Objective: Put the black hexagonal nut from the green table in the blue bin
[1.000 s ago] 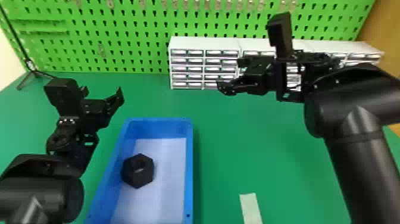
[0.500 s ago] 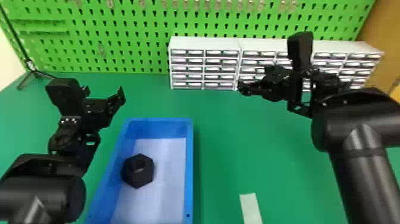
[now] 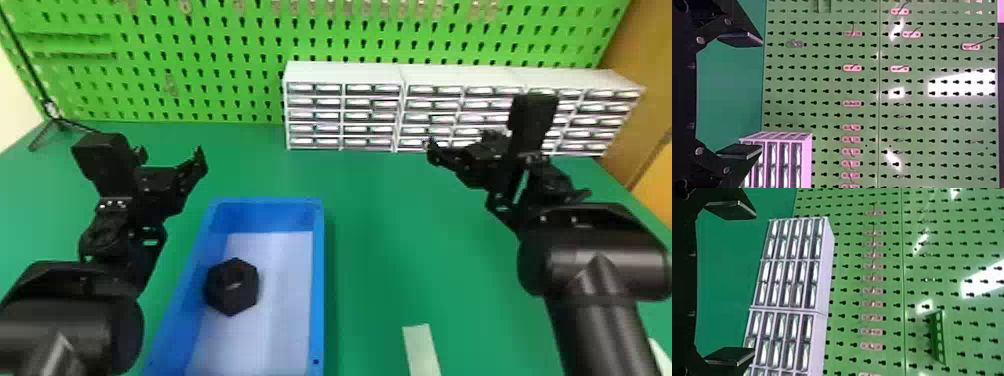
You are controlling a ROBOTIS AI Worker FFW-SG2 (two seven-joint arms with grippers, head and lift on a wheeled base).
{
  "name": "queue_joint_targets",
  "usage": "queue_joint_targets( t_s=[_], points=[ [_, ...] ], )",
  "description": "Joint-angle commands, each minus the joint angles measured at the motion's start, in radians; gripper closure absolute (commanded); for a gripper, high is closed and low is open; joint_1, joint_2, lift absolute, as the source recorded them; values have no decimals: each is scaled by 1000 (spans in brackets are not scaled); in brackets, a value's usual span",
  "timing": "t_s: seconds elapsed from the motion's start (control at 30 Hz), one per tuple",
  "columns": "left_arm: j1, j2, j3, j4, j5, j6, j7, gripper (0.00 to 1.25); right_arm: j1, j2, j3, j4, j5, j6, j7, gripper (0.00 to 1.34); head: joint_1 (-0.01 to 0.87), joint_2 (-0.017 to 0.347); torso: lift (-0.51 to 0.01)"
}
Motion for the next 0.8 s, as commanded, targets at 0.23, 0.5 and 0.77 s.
queue_joint_targets(
  t_s=[0.23,0.5,0.77],
  points=[
    [2,-7,4,0,-6,0,0,312,63,18,-11,51,-50,-158,-113,88,686,28,-96],
    [0,-8,4,3,-9,0,0,312,92,28,-3,74,-59,-270,-160,88,686,28,-96],
    [2,-13,7,11,-11,0,0,314,126,33,6,90,-63,-327,-235,90,686,28,-96]
  ],
)
